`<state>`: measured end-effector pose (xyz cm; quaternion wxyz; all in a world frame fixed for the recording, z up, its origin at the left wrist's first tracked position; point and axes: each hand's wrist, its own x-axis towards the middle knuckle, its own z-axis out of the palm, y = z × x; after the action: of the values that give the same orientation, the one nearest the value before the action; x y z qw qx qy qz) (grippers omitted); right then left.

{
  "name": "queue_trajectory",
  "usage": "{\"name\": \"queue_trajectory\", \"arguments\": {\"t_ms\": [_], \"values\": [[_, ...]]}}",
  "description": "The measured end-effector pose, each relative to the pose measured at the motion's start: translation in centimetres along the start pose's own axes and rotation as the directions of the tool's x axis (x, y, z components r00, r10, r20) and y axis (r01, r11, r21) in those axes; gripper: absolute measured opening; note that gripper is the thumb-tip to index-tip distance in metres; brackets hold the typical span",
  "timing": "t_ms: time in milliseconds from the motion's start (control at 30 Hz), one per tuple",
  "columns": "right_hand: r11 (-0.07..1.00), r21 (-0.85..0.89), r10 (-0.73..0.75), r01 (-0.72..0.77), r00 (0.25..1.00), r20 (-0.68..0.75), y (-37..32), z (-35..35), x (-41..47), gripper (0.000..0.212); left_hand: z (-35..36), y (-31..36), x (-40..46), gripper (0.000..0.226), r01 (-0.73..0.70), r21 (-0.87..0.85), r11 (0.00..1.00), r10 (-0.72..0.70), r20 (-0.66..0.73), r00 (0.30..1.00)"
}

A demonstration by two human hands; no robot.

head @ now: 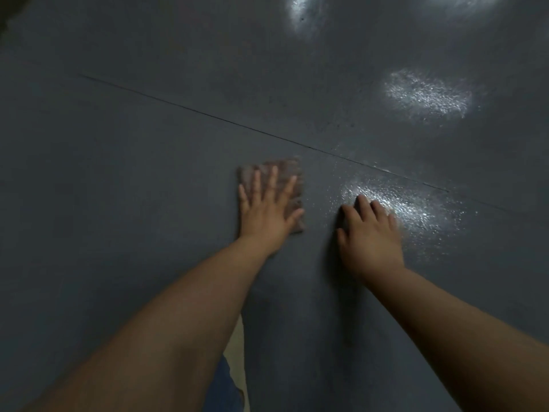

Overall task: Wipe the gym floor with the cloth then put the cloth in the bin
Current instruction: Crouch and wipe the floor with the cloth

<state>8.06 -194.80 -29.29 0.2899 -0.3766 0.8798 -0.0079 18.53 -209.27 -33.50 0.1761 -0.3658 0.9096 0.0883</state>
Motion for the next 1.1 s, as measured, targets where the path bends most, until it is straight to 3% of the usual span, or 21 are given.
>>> {"name": "queue_trajectory", "arguments": {"t_ms": [67,133,267,400,467,567,667,733,833,900,967,1000,1033,1100], "values": [[0.998,-0.022,-0.061,0.062,0.998,0.02,-1.5,-0.2,1.0,0.05,-1.1,-1.1,2.1,0.068,-0.144,0.059,0.988,0.142,0.037,0.989],[0.994,-0.033,-0.103,0.105,0.993,0.058,-3.4,-0.5,2.3,0.051,-2.3,-2.8,4.0,0.068,-0.127,0.052,0.991,0.124,0.049,0.991],[0.978,-0.099,-0.179,0.185,0.981,0.07,-7.3,-1.4,5.3,0.051,-3.6,-6.4,6.7,0.068,0.125,-0.113,0.986,-0.122,0.038,0.992],[0.951,-0.1,-0.282,0.291,0.954,0.1,-11.0,-2.1,7.4,0.05,-3.8,-11.6,7.5,0.068,0.359,-0.238,0.903,-0.364,0.023,0.931],[0.941,-0.106,-0.31,0.322,0.944,0.112,-12.2,-2.3,7.7,0.051,-3.6,-15.0,6.5,0.069,0.514,-0.3,0.803,-0.52,0.066,0.851],[0.938,-0.117,-0.313,0.327,0.942,0.122,-12.6,-2.3,7.5,0.053,-2.1,-18.7,3.2,0.07,0.743,-0.396,0.539,-0.768,0.13,0.627],[0.937,-0.133,-0.305,0.322,0.943,0.13,-12.2,-2.1,6.9,0.052,-0.2,-17.7,-0.5,0.067,0.842,-0.449,0.298,-0.902,0.156,0.403],[0.941,-0.136,-0.294,0.31,0.947,0.127,-12.0,-1.7,6.6,0.051,0.2,-14.8,-1.6,0.065,0.845,-0.478,0.241,-0.92,0.165,0.356],[0.958,-0.124,-0.246,0.259,0.963,0.105,-11.4,-1.2,6.5,0.05,0.8,-8.5,-1.8,0.063,0.782,-0.543,0.306,-0.89,0.128,0.437],[0.972,-0.121,-0.197,0.204,0.978,0.062,-10.6,-1.0,6.4,0.049,1.3,-3.7,-2.1,0.064,0.704,-0.509,0.496,-0.809,0.025,0.588],[0.983,-0.116,-0.14,0.143,0.99,0.031,-9.4,-0.9,6.2,0.05,1.6,0.0,-2.6,0.067,0.526,-0.314,0.79,-0.574,-0.078,0.815],[0.988,-0.109,-0.111,0.112,0.994,0.017,-8.8,-0.8,6.1,0.05,1.4,0.7,-2.4,0.069,0.38,-0.213,0.9,-0.397,-0.039,0.917],[0.991,-0.101,-0.085,0.085,0.996,0.003,-8.2,-0.8,6.0,0.051,1.1,0.5,-1.9,0.071,0.223,-0.152,0.963,-0.226,0.003,0.974],[0.995,-0.093,-0.044,0.043,0.999,-0.014,-7.0,-0.7,5.6,0.053,0.2,-2.0,-0.3,0.071,-0.037,-0.03,0.999,0.037,0.003,0.999]]}}
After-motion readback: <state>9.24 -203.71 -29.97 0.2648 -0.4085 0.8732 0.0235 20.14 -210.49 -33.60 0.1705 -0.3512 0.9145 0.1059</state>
